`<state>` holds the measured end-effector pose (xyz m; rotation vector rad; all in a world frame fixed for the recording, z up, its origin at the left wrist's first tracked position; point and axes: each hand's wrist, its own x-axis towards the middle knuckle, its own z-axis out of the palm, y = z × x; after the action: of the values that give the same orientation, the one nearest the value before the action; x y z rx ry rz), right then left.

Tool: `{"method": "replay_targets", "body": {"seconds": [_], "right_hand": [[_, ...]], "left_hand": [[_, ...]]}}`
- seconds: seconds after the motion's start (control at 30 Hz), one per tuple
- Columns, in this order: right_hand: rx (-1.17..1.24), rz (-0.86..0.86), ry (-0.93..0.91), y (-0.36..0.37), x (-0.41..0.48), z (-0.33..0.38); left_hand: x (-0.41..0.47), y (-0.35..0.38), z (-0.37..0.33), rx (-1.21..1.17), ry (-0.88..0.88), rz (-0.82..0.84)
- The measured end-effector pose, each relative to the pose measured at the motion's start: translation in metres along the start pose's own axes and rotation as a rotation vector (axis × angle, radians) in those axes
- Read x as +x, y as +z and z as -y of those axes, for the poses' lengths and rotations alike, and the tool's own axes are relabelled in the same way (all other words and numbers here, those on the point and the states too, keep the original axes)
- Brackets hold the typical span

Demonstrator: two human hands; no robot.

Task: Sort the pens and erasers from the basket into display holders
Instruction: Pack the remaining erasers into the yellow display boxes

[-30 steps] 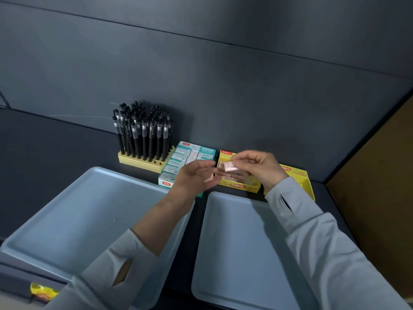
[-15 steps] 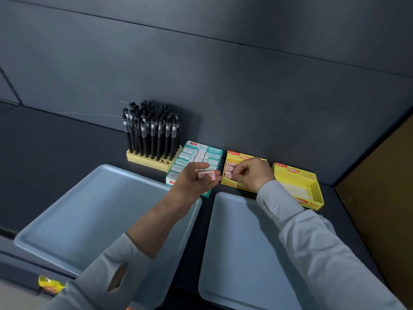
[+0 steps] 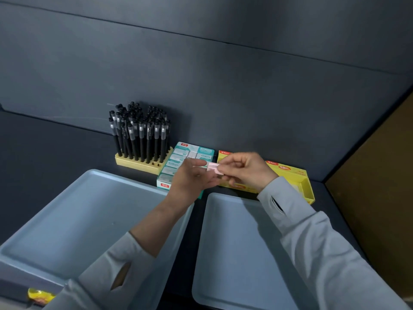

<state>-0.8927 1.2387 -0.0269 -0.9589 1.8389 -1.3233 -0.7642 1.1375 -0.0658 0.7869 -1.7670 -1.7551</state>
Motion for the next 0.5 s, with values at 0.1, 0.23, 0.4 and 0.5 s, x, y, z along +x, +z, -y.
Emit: {"method": "replay_targets", "body": {"seconds": [0.1, 0.23, 0.4, 0.5], "right_hand": [[-0.07, -0.187, -0.052, -0.021, -0.002, -0.003], [-0.63, -0.276, -0.063, -0.054, -0.001, -0.016], [-0.727, -0.268, -0.028, -0.054, -0.003, -0.022], [-0.787, -0.257, -0.029, -0.05, 0.001, -0.021]], "left_hand": [[0.01, 0.003, 0.0, 0.415, 0.139, 0.053], [0.007, 0.01, -0.004, 0.586, 0.342, -0.029], [0.013, 0.017, 0.004, 0.855, 0.591, 0.065], [0.018, 0.017, 0.011, 1.002, 0.692, 0.061]]}}
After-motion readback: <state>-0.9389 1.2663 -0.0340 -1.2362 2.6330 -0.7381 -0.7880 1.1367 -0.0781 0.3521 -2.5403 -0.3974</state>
